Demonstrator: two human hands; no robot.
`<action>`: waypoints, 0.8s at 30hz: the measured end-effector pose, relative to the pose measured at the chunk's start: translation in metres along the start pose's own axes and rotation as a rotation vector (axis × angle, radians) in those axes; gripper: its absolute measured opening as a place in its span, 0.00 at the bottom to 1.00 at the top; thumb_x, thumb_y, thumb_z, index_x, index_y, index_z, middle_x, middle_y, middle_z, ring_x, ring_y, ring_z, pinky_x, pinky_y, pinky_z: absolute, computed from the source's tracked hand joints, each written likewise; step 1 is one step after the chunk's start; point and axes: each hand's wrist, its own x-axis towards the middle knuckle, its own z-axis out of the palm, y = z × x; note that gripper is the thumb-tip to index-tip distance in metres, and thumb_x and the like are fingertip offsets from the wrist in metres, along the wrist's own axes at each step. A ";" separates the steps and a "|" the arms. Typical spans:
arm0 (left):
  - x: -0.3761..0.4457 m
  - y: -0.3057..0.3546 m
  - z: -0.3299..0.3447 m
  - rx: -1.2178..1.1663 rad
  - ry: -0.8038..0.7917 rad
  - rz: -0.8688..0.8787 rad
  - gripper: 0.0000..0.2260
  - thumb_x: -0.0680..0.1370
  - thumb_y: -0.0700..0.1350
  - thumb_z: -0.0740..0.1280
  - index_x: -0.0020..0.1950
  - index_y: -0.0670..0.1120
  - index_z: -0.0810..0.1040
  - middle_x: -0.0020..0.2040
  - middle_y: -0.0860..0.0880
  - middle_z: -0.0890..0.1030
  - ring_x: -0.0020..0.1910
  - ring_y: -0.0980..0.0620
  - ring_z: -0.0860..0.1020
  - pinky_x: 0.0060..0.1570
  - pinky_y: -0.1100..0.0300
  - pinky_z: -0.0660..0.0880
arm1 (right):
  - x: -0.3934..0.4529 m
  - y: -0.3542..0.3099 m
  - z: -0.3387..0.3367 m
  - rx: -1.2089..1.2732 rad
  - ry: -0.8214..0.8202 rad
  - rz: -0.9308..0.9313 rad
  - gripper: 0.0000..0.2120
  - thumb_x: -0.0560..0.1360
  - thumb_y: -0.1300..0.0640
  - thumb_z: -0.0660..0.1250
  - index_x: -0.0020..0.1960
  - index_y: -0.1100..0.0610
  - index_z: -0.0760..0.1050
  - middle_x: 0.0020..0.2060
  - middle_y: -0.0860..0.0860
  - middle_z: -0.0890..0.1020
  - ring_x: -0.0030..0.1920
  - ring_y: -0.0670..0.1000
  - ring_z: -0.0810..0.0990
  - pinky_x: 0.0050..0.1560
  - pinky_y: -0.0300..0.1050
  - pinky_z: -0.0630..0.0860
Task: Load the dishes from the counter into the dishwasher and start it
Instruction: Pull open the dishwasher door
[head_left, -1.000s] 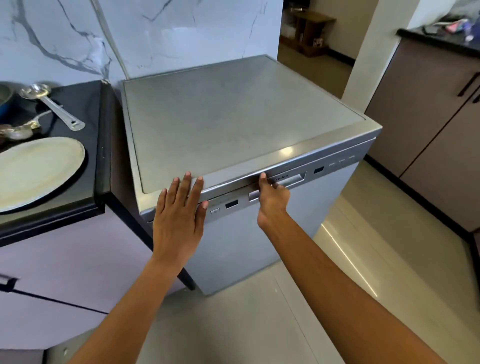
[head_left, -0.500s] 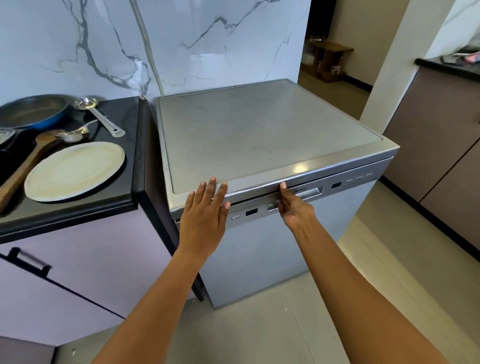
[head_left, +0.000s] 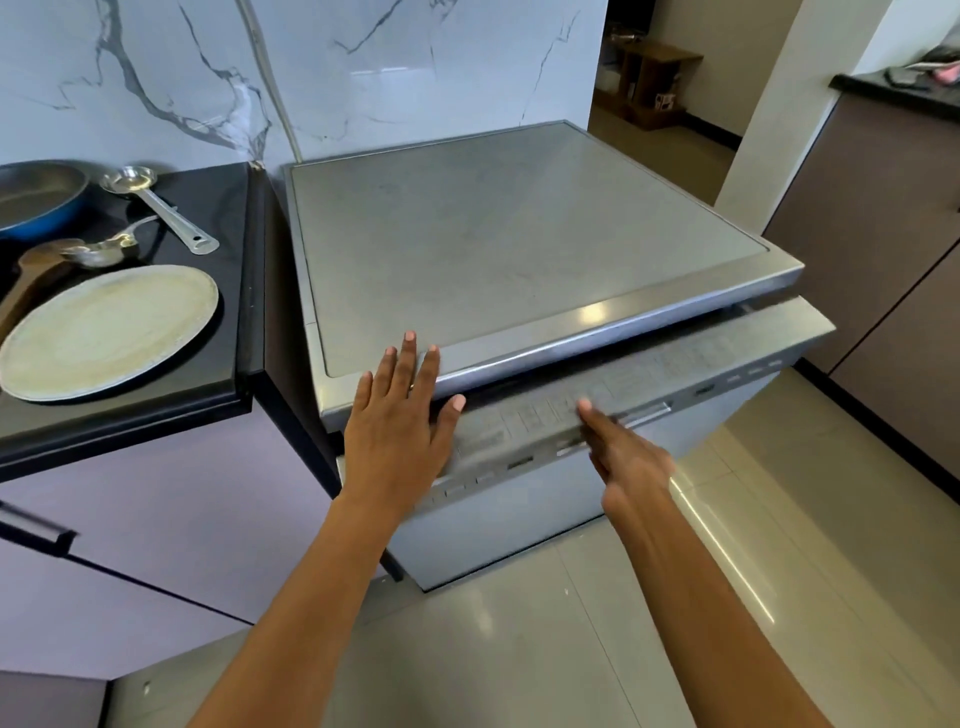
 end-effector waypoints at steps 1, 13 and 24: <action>-0.004 0.008 -0.002 0.012 -0.010 -0.001 0.34 0.75 0.62 0.34 0.77 0.48 0.48 0.77 0.47 0.45 0.76 0.49 0.45 0.70 0.55 0.39 | -0.012 -0.002 -0.017 -0.091 -0.045 -0.045 0.13 0.63 0.56 0.78 0.42 0.61 0.79 0.39 0.55 0.84 0.41 0.50 0.84 0.42 0.37 0.78; -0.123 0.100 0.025 -0.289 -0.330 0.073 0.22 0.82 0.54 0.49 0.76 0.52 0.58 0.75 0.52 0.60 0.73 0.55 0.59 0.67 0.62 0.58 | -0.038 0.039 -0.091 -1.648 -0.273 -1.165 0.23 0.77 0.46 0.50 0.61 0.54 0.77 0.61 0.52 0.78 0.65 0.56 0.73 0.65 0.63 0.61; -0.244 0.133 0.076 -0.415 -0.624 0.254 0.19 0.81 0.52 0.54 0.72 0.56 0.66 0.69 0.53 0.72 0.59 0.51 0.77 0.53 0.55 0.74 | -0.066 0.141 -0.241 -1.952 -0.383 -0.853 0.31 0.81 0.45 0.38 0.62 0.55 0.76 0.63 0.54 0.76 0.65 0.56 0.73 0.67 0.60 0.60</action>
